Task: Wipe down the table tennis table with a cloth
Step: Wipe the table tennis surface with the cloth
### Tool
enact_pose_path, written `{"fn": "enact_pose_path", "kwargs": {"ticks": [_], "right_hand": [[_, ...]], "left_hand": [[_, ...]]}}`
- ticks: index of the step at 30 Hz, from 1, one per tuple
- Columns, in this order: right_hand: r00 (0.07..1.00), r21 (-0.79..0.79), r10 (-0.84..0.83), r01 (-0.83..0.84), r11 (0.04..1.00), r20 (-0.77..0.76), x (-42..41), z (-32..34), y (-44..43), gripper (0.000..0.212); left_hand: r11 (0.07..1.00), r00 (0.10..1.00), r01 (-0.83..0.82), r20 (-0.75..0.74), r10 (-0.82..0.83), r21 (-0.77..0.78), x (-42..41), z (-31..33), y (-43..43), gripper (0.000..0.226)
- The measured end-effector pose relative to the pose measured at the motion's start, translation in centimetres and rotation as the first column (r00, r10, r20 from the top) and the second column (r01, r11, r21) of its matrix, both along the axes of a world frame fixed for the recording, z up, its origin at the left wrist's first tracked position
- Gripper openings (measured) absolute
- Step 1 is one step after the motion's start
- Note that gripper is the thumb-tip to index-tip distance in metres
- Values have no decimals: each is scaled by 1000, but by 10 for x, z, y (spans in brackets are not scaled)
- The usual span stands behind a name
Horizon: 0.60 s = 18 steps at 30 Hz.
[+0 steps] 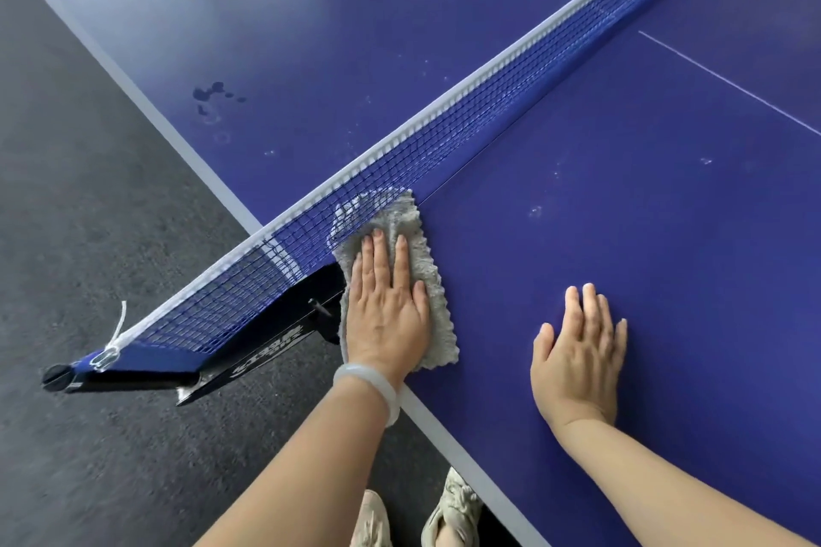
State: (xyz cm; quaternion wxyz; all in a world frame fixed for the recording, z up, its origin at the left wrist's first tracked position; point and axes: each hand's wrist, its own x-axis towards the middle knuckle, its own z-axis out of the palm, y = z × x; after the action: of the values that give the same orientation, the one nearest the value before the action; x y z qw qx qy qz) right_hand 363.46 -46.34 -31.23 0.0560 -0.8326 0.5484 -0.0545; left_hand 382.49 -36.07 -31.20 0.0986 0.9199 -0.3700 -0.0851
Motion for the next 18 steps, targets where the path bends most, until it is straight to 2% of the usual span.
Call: {"fn": "enact_pose_path", "kwargs": {"ticks": [2,6,11,14,18], "right_hand": [[1000,0,8,-8,1000,3,0,1,0,62],[1000,-15,4,-4,1000,16,-2,0,1,62],[1000,-10,4,-4,1000,18,0,2,1,63],[1000,-13,1,-1,1000,3,-1,1,1,64],[1000,-29,-4,3,1000,-7,-1,1,0,68]], "left_hand": [[1000,1000,1,22,0,-12,-13,-1,13,63],[1000,999,-26,33,26,-9,-51,-2,37,65],[995,998,-57,16,56,85,-58,3,31,67],[992,994,-105,-5,106,76,-74,9,28,66],[997,999,-49,3,49,53,-73,4,23,67]]}}
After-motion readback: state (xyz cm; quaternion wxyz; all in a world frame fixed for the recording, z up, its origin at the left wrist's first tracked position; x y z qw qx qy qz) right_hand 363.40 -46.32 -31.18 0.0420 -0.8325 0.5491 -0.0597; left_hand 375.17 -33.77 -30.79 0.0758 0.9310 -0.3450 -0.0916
